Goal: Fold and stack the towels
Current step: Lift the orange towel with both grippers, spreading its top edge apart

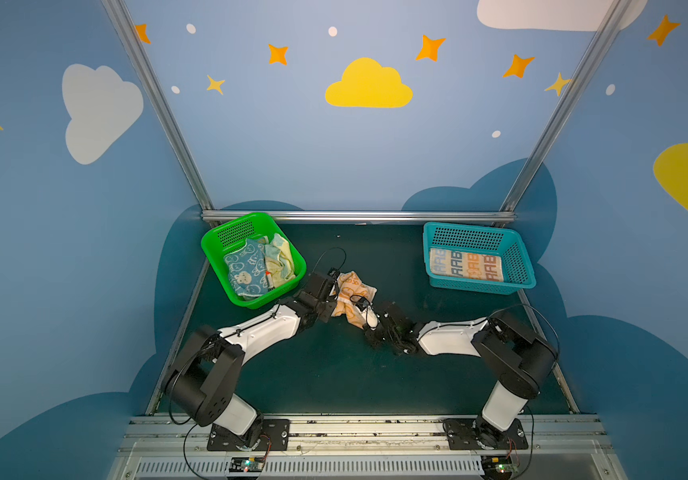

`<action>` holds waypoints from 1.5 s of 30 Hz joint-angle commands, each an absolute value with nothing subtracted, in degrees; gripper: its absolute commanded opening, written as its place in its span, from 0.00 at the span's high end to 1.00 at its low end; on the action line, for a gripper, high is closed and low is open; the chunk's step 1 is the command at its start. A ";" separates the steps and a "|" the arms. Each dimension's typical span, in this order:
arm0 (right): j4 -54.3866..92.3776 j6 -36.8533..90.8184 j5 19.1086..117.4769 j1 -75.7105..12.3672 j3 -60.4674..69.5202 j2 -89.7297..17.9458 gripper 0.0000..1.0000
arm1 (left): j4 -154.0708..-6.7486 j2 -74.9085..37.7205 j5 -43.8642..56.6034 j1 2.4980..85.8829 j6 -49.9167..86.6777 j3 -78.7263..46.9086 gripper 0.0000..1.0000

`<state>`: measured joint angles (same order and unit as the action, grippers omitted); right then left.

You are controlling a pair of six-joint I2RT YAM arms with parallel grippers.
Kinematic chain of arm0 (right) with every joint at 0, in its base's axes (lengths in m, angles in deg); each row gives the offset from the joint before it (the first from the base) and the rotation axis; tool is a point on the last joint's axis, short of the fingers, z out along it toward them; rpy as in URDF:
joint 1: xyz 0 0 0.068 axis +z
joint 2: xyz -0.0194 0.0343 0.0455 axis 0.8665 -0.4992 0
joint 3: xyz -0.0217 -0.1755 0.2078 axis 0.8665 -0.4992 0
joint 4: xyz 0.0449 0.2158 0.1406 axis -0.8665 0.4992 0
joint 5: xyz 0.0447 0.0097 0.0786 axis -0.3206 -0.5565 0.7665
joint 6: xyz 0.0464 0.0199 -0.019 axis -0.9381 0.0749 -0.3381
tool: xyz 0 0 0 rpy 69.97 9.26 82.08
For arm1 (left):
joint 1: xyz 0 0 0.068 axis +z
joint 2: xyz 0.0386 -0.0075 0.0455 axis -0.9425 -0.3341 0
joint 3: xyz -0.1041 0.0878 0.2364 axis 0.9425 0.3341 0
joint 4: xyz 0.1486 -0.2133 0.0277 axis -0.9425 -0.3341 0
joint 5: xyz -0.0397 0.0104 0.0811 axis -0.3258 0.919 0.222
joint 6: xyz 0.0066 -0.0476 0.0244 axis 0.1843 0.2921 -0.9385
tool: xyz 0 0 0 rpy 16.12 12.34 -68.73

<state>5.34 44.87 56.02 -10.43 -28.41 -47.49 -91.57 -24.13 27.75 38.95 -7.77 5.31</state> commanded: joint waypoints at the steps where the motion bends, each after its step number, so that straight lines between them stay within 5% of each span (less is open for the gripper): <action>1: 13.30 43.12 54.60 -11.71 -25.86 -43.22 1.00 | -95.05 -24.29 26.44 39.80 -5.74 2.14 0.96; 13: 42.42 46.55 51.89 -22.25 -3.07 -34.47 1.00 | -110.48 -22.59 25.07 39.89 -5.96 -17.73 0.96; 28: 39.59 68.19 47.36 -23.45 7.29 -22.79 1.00 | -123.87 -20.12 28.10 36.26 -11.38 -43.77 0.96; 45: 50.14 64.80 60.85 -17.71 7.09 -6.05 1.00 | -123.92 -0.80 23.04 25.89 -4.03 -35.77 0.96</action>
